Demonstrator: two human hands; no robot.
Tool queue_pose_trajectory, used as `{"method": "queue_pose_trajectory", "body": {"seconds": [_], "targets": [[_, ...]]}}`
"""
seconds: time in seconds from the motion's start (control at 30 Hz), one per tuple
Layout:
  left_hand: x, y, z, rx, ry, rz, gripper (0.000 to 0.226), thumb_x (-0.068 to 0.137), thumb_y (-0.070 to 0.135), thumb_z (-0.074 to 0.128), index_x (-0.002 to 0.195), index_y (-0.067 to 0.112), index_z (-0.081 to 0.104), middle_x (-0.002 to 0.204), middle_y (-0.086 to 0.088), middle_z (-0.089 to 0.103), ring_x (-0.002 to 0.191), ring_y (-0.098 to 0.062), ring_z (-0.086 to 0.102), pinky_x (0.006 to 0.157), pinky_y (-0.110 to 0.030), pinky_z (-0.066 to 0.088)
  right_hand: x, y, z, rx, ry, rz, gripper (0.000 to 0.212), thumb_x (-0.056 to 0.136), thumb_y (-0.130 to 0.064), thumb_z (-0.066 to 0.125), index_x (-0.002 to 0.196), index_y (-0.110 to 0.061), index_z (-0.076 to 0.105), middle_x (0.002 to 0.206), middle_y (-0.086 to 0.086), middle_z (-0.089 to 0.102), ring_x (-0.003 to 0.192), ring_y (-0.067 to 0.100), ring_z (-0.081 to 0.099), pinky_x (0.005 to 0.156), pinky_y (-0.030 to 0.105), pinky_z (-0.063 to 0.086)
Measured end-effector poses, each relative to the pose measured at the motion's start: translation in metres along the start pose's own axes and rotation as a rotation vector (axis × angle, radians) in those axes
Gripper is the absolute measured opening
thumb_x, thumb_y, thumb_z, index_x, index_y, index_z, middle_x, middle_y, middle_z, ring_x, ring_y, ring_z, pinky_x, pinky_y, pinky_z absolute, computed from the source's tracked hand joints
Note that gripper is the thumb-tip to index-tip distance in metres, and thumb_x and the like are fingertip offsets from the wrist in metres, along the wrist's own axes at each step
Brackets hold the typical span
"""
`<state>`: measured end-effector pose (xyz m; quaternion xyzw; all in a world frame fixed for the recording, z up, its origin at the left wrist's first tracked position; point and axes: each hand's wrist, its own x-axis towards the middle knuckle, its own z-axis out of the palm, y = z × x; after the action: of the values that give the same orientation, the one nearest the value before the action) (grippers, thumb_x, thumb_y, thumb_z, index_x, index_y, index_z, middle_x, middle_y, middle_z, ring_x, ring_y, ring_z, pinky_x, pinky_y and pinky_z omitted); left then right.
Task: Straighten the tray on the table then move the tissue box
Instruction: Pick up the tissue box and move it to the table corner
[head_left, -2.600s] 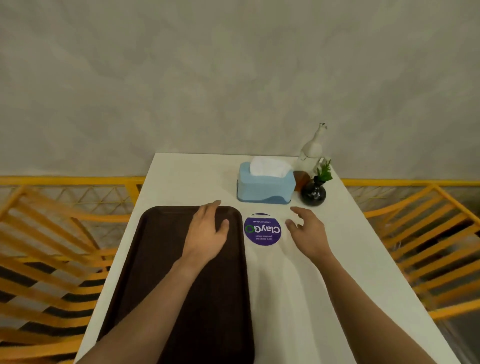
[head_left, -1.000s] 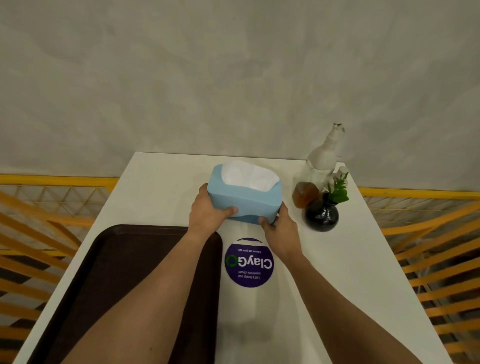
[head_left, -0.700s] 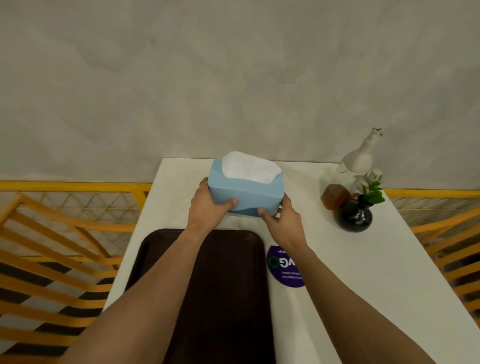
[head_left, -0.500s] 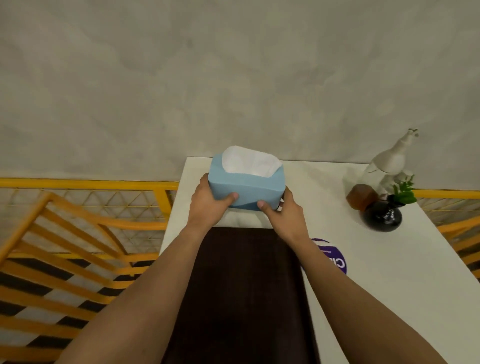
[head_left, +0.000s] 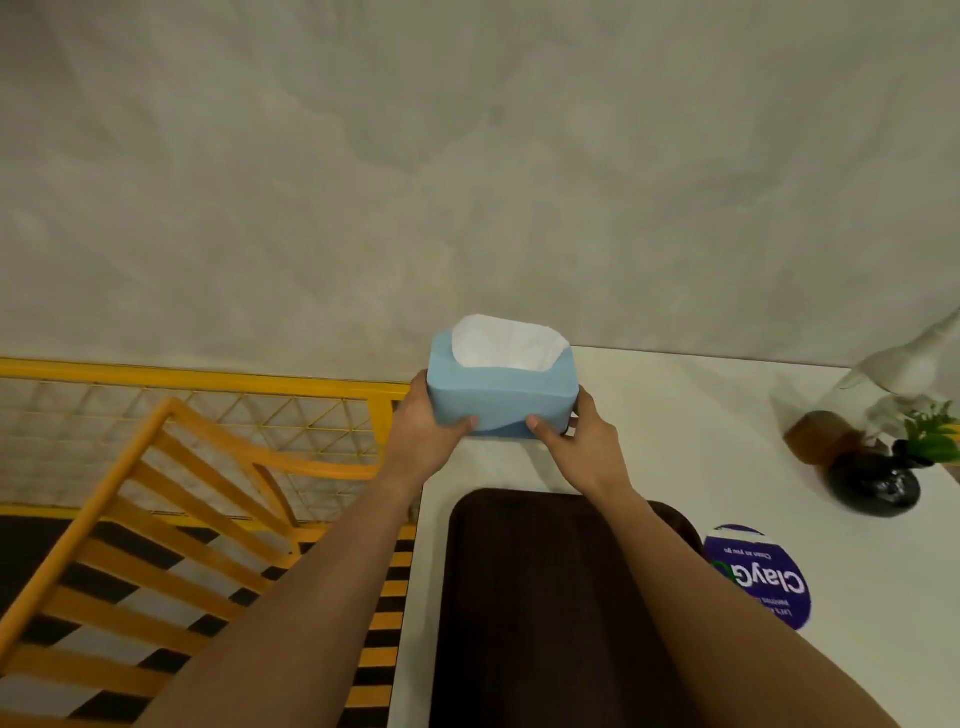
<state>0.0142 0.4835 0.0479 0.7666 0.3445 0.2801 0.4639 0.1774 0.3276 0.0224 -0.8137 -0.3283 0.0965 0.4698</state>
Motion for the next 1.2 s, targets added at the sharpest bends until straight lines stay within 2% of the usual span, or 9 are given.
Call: {"method": "queue_pose_trajectory", "body": {"seconds": [0.2, 0.4, 0.57, 0.67, 0.77, 0.87, 1.03, 1.1, 1.2], "targets": [[0.018, -0.021, 0.014, 0.015, -0.057, -0.027, 0.083, 0.076, 0.025, 0.085, 0.145, 0.018, 0.039, 0.133, -0.002, 0.058, 0.121, -0.021, 0.055, 0.086, -0.03, 0.049, 0.018, 0.018, 0.006, -0.015, -0.005, 0.013, 0.088, 0.079, -0.072, 0.068, 0.149, -0.027, 0.037, 0.117, -0.019, 0.054, 0.097, 0.006, 0.056, 0.067, 0.005, 0.038], [0.044, -0.036, 0.031, 0.032, -0.065, -0.021, 0.084, 0.077, 0.026, 0.085, 0.146, 0.02, 0.038, 0.137, -0.002, 0.057, 0.124, -0.024, 0.056, 0.097, -0.04, 0.053, 0.044, 0.038, 0.014, -0.009, 0.001, 0.044, 0.088, 0.079, -0.072, 0.067, 0.148, -0.027, 0.037, 0.115, -0.019, 0.055, 0.095, 0.006, 0.057, 0.06, 0.002, 0.043], [0.067, -0.044, 0.037, 0.065, -0.03, -0.036, 0.086, 0.074, 0.024, 0.087, 0.144, 0.019, 0.037, 0.134, -0.006, 0.061, 0.12, -0.027, 0.059, 0.086, -0.031, 0.05, 0.062, 0.045, 0.018, 0.01, -0.008, 0.047, 0.088, 0.079, -0.073, 0.068, 0.147, -0.026, 0.038, 0.116, -0.017, 0.057, 0.094, 0.006, 0.058, 0.063, -0.003, 0.041], [0.08, -0.047, 0.039, 0.084, -0.061, -0.078, 0.087, 0.078, 0.029, 0.084, 0.148, 0.02, 0.033, 0.136, -0.009, 0.061, 0.121, -0.031, 0.06, 0.091, -0.039, 0.053, 0.075, 0.048, 0.019, -0.008, -0.025, 0.039, 0.086, 0.081, -0.066, 0.072, 0.149, -0.026, 0.036, 0.117, -0.017, 0.056, 0.095, 0.007, 0.058, 0.064, -0.002, 0.042], [0.092, -0.049, 0.042, 0.084, -0.086, -0.091, 0.086, 0.08, 0.031, 0.083, 0.15, 0.018, 0.034, 0.137, -0.01, 0.061, 0.122, -0.031, 0.06, 0.094, -0.04, 0.052, 0.09, 0.052, 0.018, -0.047, -0.051, 0.046, 0.085, 0.083, -0.055, 0.076, 0.151, -0.024, 0.035, 0.121, -0.012, 0.06, 0.098, 0.012, 0.06, 0.069, 0.007, 0.044], [0.103, -0.051, 0.044, 0.08, -0.087, -0.103, 0.091, 0.079, 0.026, 0.084, 0.152, 0.014, 0.031, 0.139, -0.014, 0.06, 0.126, -0.033, 0.057, 0.1, -0.043, 0.05, 0.104, 0.058, 0.019, -0.075, -0.078, 0.059, 0.081, 0.086, -0.041, 0.077, 0.152, -0.02, 0.035, 0.131, 0.0, 0.064, 0.111, 0.025, 0.064, 0.084, 0.026, 0.046], [0.115, -0.053, 0.045, 0.122, -0.051, -0.112, 0.108, 0.079, 0.019, 0.084, 0.158, 0.011, 0.011, 0.131, -0.02, 0.064, 0.122, -0.038, 0.058, 0.098, -0.044, 0.047, 0.117, 0.061, 0.02, -0.108, -0.107, 0.059, 0.073, 0.09, -0.033, 0.074, 0.151, -0.019, 0.035, 0.127, 0.001, 0.066, 0.11, 0.027, 0.065, 0.082, 0.027, 0.044], [0.119, -0.053, 0.045, 0.119, -0.052, -0.109, 0.107, 0.08, 0.018, 0.083, 0.158, 0.011, 0.01, 0.132, -0.02, 0.063, 0.122, -0.038, 0.058, 0.098, -0.044, 0.047, 0.121, 0.061, 0.02, -0.109, -0.112, 0.059, 0.071, 0.091, -0.032, 0.072, 0.15, -0.019, 0.036, 0.123, 0.0, 0.066, 0.11, 0.027, 0.065, 0.081, 0.028, 0.044], [0.125, -0.054, 0.046, 0.123, -0.054, -0.114, 0.103, 0.081, 0.018, 0.082, 0.158, 0.01, 0.014, 0.132, -0.02, 0.062, 0.123, -0.038, 0.057, 0.099, -0.044, 0.047, 0.127, 0.06, 0.022, -0.119, -0.123, 0.059, 0.071, 0.093, -0.033, 0.071, 0.151, -0.019, 0.034, 0.128, 0.003, 0.065, 0.113, 0.029, 0.064, 0.084, 0.03, 0.044]]}}
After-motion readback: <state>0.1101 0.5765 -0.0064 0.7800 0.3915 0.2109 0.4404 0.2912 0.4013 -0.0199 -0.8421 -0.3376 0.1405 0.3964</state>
